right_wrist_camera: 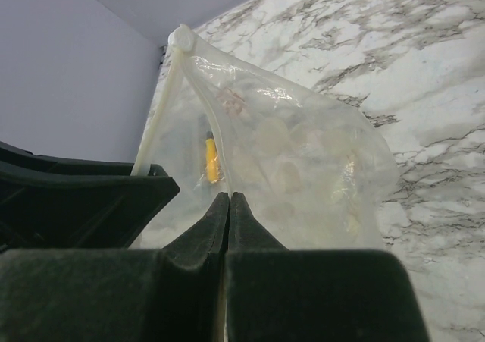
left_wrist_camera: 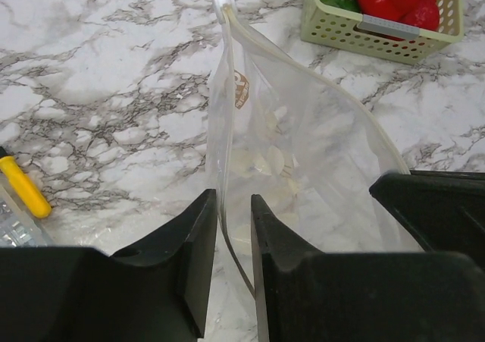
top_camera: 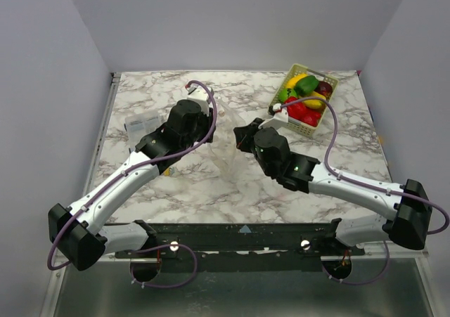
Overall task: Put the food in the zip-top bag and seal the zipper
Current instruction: Adjust the zipper food storage bag at the center of the board.
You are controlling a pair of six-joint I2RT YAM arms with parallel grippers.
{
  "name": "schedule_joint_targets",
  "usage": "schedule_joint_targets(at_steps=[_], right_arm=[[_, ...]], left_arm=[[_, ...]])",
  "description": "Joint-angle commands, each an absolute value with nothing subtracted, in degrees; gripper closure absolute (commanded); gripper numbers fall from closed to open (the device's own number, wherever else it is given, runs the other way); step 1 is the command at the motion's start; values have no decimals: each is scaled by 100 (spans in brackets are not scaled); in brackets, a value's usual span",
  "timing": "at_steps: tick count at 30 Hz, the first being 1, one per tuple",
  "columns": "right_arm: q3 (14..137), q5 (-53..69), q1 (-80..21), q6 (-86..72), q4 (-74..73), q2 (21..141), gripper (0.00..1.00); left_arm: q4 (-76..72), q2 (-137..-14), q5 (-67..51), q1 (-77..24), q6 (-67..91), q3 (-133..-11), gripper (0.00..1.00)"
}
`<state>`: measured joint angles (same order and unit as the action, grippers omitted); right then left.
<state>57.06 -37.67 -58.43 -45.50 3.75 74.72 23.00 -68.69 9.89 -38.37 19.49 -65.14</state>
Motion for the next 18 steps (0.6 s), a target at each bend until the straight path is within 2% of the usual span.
schedule_joint_targets(at_steps=[1,3,6,7,10,13,14,16,18], right_arm=[[5897,-4296,-5921,-4495,296,7566,99],[5937,-4354,-5959,-4491,276,7600,99],[5996,-4353,-6009,-4465,294,7649,99],[5996,-4338,-6027,-4463,319,7665,99],[5947,-4274,-6038,-4433,396,7683,99],[5916,-4300,-6032,-4489,321,7690,97],[5895,-4294,-6035,-4515,283,7692,84],[5887,-4171,-6030,-4474,264,7729,64],[5968,-4048,-6029,-4354,198,7820,53]], left_arm=[[2399,-6820,975,-3867,1799,-6669,78],[2361,-6800,1017,-3867,1742,-6629,88],[2409,-6834,979,-3869,1671,-6685,92],[2448,-6837,982,-3867,1670,-6716,100],[2470,-6747,1153,-3868,1576,-6691,100],[2521,-6669,1888,-3867,1598,-6692,100],[2562,-6653,2223,-3867,1669,-6717,100],[2595,-6595,2628,-3867,1687,-6741,100],[2560,-6515,2851,-3867,1751,-6694,100]])
